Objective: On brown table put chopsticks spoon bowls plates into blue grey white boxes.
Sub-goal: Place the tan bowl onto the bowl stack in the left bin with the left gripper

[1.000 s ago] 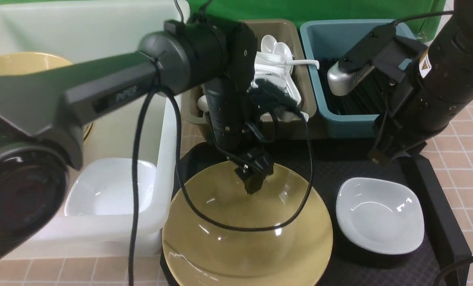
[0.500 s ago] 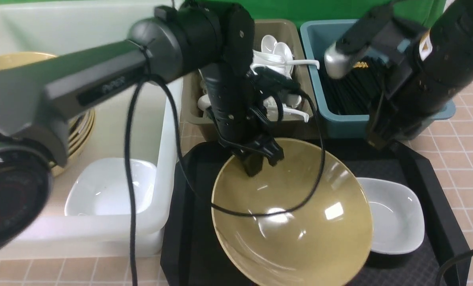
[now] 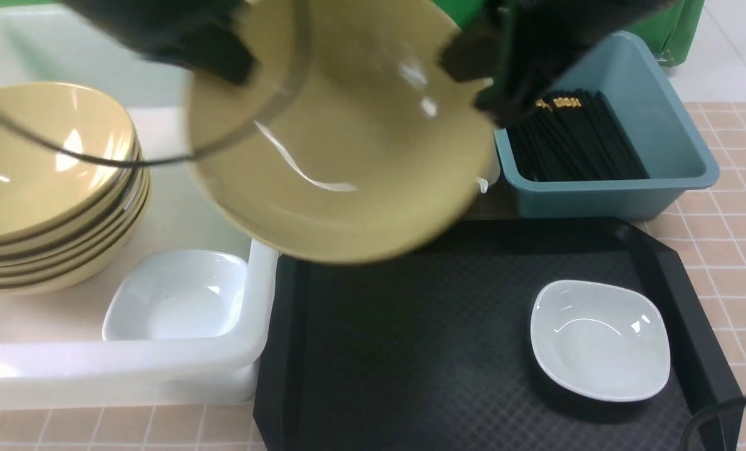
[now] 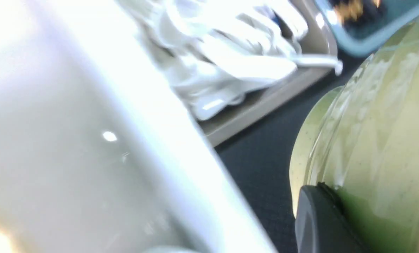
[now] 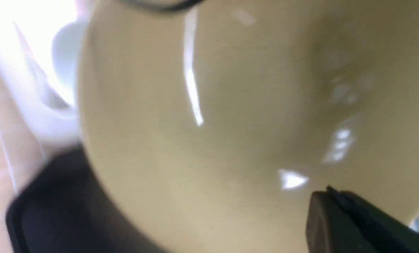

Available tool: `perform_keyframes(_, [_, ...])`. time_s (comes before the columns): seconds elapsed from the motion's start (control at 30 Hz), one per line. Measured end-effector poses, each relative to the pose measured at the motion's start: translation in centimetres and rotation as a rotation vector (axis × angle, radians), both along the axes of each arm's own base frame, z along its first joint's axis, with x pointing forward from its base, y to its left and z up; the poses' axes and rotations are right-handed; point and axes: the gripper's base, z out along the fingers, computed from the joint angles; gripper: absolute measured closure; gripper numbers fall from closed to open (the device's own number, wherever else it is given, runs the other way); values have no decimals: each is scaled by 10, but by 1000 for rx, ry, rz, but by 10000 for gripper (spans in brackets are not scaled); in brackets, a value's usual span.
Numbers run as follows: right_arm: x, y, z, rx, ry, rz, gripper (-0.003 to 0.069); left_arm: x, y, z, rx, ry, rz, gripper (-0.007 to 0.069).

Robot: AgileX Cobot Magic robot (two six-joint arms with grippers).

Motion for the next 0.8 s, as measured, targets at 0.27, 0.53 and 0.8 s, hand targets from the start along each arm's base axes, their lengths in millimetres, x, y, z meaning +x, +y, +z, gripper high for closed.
perform_keyframes(0.27, [-16,59,-6,48,-137,193,622,-66,113,-1,-39,-97,549,618])
perform_keyframes(0.53, [-17,66,-10,47,-138,211,622,-79,172,-33,-37,-121,862,618])
perform_keyframes(0.8, [-17,66,-11,44,-136,211,622,-48,201,-80,-68,4,891,557])
